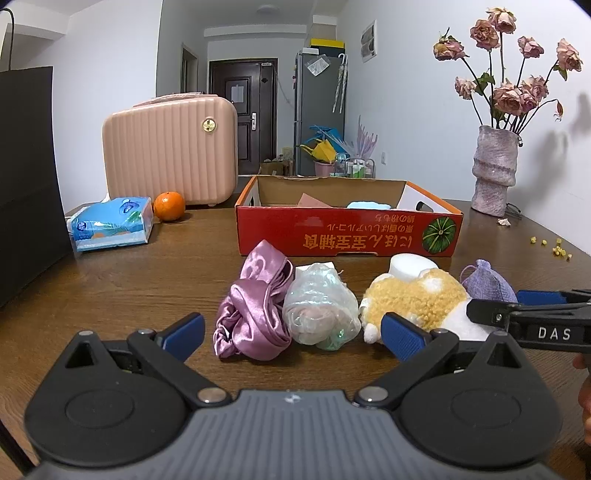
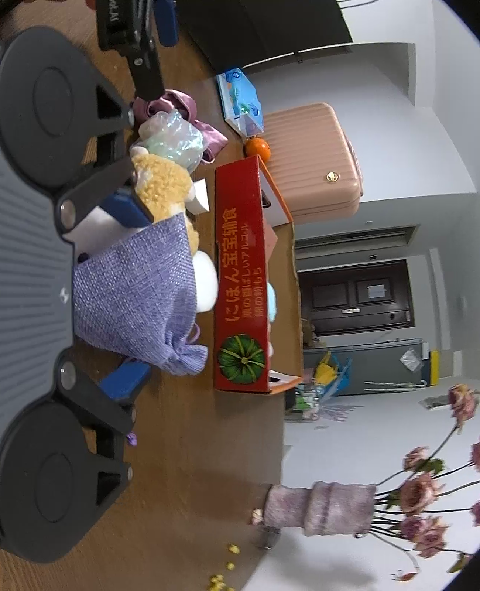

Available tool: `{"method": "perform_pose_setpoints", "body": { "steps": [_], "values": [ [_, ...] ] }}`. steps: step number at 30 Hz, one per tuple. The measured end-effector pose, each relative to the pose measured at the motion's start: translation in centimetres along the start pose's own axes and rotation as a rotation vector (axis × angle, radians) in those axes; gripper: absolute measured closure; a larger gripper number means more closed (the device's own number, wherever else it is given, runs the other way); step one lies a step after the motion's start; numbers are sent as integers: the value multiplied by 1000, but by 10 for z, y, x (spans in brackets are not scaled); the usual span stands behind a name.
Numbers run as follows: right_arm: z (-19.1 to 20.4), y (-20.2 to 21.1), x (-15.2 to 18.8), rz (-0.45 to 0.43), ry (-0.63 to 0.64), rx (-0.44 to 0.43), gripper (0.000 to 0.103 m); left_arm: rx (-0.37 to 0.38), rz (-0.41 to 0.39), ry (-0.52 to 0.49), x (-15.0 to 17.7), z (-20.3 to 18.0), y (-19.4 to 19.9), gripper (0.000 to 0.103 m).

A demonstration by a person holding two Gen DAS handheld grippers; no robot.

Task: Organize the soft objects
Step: 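Grasp the lavender drawstring pouch with the right tool while the left tool approaches the clear bag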

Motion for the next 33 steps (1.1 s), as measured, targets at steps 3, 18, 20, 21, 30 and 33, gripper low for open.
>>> {"method": "perform_pose_setpoints", "body": {
  "steps": [3, 18, 20, 21, 30, 33],
  "values": [
    [-6, 1, -1, -11, -40, -11, 41, 0, 6, 4, 0, 0, -1, 0],
    [-16, 13, -1, -80, -98, -12, 58, -9, 24, -1, 2, -1, -5, 0],
    [-16, 16, -2, -98, -93, 0, 58, -10, 27, -6, 2, -2, -5, 0],
    [-16, 17, -3, -107, -91, 4, 58, -8, 25, -11, 2, -3, -5, 0],
    [-19, 22, -5, -136, -99, 10, 58, -2, -5, -41, -18, -10, -3, 0],
    [-20, 23, -5, -141, -105, 12, 58, -9, -5, -65, -27, -15, -9, 0]
  ]
}}
Point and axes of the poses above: each gripper's, at about its wrist camera, not at the fingertips, and y roughly against the way its jaws point, z to its left, x to its underside, the point moved 5 cm from there along -y, roughly the way its jaws point, and after that the axes turned 6 degrees about -x, right-handed, at the moved point
